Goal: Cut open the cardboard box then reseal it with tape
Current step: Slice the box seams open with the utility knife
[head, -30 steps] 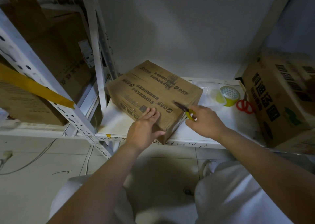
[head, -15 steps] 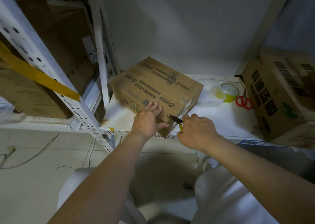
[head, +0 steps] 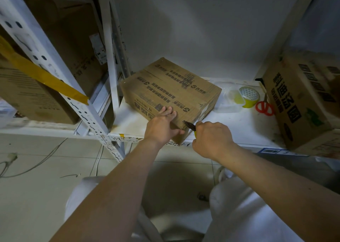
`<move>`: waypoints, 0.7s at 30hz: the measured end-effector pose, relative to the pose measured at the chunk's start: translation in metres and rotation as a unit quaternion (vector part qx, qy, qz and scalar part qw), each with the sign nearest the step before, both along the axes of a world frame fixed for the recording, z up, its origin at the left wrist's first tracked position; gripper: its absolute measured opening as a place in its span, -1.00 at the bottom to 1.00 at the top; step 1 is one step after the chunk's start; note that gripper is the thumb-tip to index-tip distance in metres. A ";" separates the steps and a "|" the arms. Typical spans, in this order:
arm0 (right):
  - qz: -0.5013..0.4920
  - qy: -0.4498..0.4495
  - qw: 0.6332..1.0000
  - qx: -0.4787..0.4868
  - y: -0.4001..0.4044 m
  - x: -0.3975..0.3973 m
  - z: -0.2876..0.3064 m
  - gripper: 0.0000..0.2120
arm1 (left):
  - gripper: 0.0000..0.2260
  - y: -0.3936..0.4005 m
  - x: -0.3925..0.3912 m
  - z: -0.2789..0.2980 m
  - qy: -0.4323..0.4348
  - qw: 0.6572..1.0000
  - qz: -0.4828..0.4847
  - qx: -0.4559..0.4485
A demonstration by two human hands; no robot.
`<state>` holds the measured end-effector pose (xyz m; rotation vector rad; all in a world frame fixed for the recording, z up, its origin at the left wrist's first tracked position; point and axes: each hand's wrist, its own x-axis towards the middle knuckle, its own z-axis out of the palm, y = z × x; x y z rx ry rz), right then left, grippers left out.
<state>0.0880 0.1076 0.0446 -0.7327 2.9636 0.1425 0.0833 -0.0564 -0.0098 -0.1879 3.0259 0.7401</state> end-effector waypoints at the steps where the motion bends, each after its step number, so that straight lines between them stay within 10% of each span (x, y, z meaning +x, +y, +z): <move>1: -0.001 0.002 1.000 -0.004 0.000 0.000 0.000 -0.70 | -0.24 0.000 0.000 0.001 -0.001 1.000 -0.001 -0.001; 21: -0.069 -0.021 0.990 -0.119 0.005 0.003 -0.029 -0.68 | -0.26 0.002 0.000 0.003 -0.005 1.000 0.000 -0.026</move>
